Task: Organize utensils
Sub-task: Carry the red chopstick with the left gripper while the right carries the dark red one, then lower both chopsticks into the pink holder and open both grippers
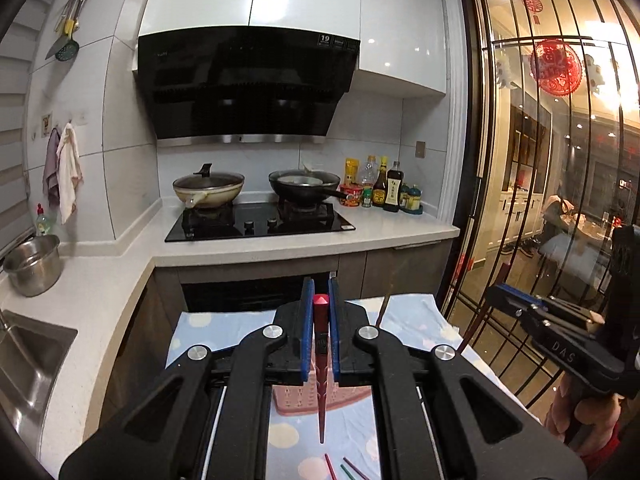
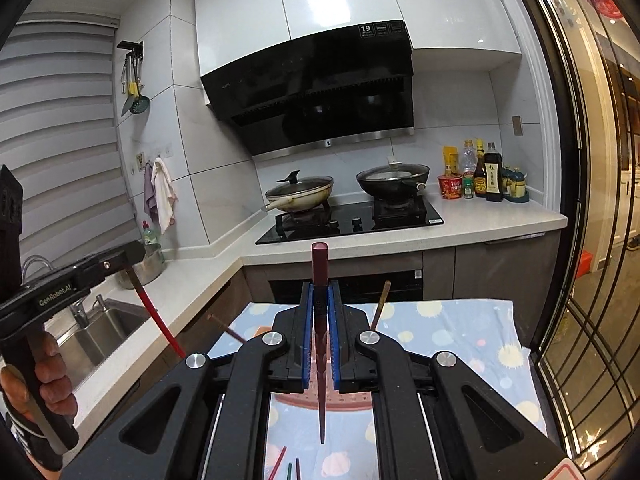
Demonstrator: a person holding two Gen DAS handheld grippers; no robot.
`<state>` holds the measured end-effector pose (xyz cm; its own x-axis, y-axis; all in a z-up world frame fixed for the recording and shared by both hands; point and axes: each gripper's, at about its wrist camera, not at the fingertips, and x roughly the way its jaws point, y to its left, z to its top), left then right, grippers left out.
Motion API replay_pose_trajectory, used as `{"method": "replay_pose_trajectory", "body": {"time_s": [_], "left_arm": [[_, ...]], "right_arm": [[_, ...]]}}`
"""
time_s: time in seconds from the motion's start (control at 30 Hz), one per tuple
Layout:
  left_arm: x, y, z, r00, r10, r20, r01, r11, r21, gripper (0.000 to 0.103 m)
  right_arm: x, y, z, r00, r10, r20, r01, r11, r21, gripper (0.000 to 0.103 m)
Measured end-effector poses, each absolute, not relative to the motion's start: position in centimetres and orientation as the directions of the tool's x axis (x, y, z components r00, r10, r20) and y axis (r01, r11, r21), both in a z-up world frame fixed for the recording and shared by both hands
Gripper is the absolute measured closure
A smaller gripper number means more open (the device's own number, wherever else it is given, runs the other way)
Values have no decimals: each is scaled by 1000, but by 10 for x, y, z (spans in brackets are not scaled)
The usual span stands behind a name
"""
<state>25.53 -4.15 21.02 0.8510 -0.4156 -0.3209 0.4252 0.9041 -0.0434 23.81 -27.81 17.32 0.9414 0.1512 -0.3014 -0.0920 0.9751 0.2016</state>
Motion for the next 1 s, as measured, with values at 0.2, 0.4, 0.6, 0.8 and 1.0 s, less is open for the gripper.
{"method": "replay_pose_trajectory", "body": {"time_s": [0.2, 0.4, 0.6, 0.8, 1.0], "left_arm": [[298, -63, 247, 862, -423, -280, 431, 902, -35, 96], [336, -85, 248, 853, -435, -288, 446, 895, -33, 96], [369, -98, 198, 818, -432, -381, 450, 892, -46, 96], [390, -95, 147, 782, -403, -475, 422, 904, -71, 96], [386, -89, 125, 781, -373, -500, 399, 915, -58, 94]], "right_arm": [[286, -273, 201, 955, 142, -259, -89, 975, 204, 96], [332, -267, 197, 953, 145, -265, -89, 973, 213, 96], [368, -267, 155, 923, 168, -347, -88, 968, 235, 96], [385, -260, 110, 882, 165, -442, -78, 975, 208, 96], [382, -255, 88, 868, 153, -472, -73, 980, 184, 81]]}}
